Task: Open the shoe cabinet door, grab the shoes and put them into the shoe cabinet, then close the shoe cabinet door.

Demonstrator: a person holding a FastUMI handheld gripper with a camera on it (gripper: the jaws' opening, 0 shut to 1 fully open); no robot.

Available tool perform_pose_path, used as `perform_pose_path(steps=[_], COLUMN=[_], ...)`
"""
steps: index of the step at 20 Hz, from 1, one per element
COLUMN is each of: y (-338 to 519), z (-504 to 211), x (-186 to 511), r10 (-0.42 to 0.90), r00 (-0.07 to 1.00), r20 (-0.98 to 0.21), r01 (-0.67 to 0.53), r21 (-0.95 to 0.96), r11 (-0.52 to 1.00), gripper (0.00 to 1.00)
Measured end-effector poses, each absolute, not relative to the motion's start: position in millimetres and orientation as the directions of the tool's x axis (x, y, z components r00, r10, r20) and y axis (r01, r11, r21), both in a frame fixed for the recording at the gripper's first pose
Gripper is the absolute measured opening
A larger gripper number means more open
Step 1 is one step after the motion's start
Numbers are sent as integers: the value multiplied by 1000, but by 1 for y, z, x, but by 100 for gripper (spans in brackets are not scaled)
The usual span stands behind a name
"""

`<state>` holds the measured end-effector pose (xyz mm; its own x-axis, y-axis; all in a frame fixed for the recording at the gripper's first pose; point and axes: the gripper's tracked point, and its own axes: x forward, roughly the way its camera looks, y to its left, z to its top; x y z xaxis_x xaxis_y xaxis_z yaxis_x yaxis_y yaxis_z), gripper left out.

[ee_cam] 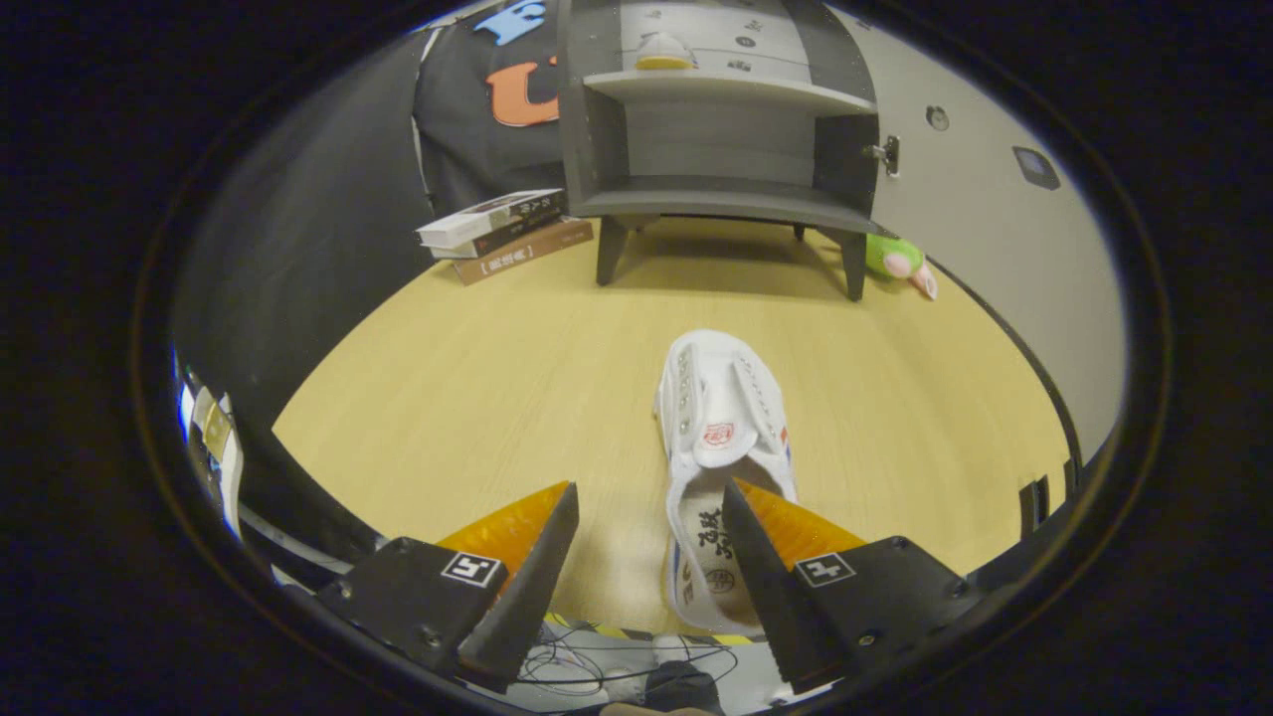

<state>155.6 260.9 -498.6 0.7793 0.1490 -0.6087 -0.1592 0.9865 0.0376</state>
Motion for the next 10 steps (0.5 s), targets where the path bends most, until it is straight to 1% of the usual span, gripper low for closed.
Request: perform_pose_path(steps=[3,4,7,8,10], y=[268,269,273,267,251], z=[-511,-508,-503,-500,-501], x=[180,186,188,192,203], r10=[146,151,202,191,152], r00=[790,805,815,822,834], r20=[-596,-573,-543,-536,-530], r01=[-180,-193,-240,-230,-177], r21=[3,-13,1,-4,2], r11=[984,981,971,973,984], gripper=[92,92,93,88,58])
